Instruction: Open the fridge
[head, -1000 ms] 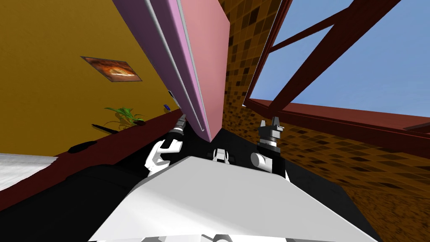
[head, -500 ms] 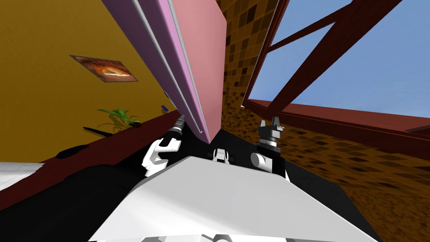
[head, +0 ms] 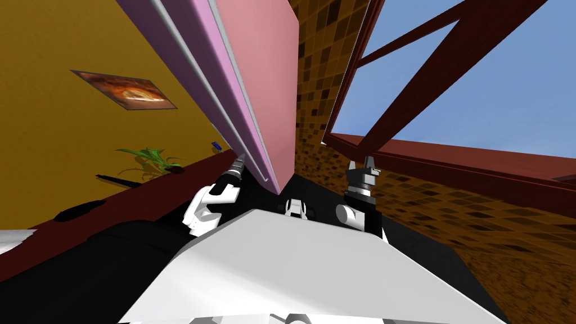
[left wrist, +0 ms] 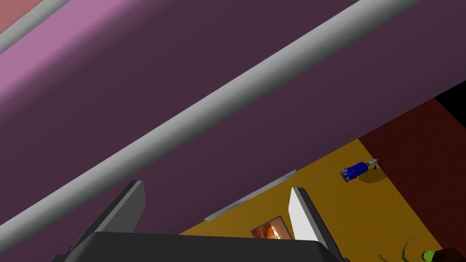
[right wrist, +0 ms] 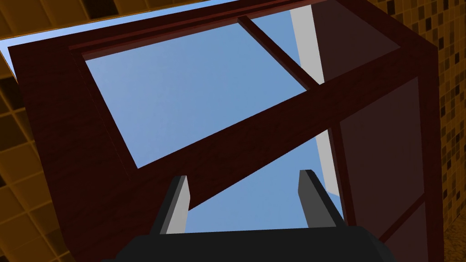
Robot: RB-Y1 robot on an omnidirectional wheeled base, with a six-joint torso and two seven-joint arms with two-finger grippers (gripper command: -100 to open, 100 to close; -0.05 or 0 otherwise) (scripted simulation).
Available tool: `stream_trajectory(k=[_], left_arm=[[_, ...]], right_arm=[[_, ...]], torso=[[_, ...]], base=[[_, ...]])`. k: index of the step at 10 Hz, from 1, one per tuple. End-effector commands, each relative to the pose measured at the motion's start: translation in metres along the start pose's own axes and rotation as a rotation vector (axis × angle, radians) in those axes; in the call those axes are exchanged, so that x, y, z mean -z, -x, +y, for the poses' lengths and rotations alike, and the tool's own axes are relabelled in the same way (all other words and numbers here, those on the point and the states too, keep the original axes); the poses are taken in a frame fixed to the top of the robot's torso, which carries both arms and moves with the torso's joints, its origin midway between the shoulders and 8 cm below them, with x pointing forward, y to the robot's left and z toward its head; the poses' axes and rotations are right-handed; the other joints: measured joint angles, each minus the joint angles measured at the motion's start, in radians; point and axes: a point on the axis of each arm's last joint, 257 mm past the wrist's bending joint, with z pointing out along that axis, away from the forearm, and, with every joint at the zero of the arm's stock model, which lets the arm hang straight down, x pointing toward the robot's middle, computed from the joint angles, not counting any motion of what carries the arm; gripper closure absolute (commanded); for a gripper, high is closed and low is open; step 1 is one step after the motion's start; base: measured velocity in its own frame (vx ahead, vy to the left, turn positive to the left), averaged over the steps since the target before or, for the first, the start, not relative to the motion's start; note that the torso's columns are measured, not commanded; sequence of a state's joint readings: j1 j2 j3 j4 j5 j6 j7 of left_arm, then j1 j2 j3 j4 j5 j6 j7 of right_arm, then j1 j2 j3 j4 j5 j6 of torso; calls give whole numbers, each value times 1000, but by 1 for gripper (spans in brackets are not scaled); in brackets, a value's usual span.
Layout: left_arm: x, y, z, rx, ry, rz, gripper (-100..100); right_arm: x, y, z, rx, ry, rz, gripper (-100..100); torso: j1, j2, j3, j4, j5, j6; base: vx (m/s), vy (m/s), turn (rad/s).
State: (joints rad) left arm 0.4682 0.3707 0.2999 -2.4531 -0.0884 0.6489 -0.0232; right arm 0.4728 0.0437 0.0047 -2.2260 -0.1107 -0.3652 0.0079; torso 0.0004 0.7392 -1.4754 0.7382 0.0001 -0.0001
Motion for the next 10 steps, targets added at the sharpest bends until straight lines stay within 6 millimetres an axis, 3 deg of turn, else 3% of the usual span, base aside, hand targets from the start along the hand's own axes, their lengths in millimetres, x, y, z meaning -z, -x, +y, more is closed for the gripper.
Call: stream_trajectory(k=[1,6,8,9,10], left_arm=[[4,8,-11,-20,1,-9,-100],[21,17,-58,-41,-78,-21,-100],[19,17,-53,-40,-71,-20,-100],[19,17,-53,-40,-70,-20,100],[19,10,-59,-41,-87,2,100]], right_arm=[[0,0,0,0,0,0,0],[0,0,0,0,0,0,0],[0,0,0,0,0,0,0],[0,0,0,0,0,0,0],[0,0,0,0,0,0,0]], torso=[[1,1,1,0,0,0],[0,0,0,0,0,0],[0,0,0,0,0,0],[0,0,0,0,0,0],[0,-1,0,0,0,0]], base=[[56,-7,-38],[38,-10,-18],[4,-1,-1],[0,0,0],[-107,139,-64]])
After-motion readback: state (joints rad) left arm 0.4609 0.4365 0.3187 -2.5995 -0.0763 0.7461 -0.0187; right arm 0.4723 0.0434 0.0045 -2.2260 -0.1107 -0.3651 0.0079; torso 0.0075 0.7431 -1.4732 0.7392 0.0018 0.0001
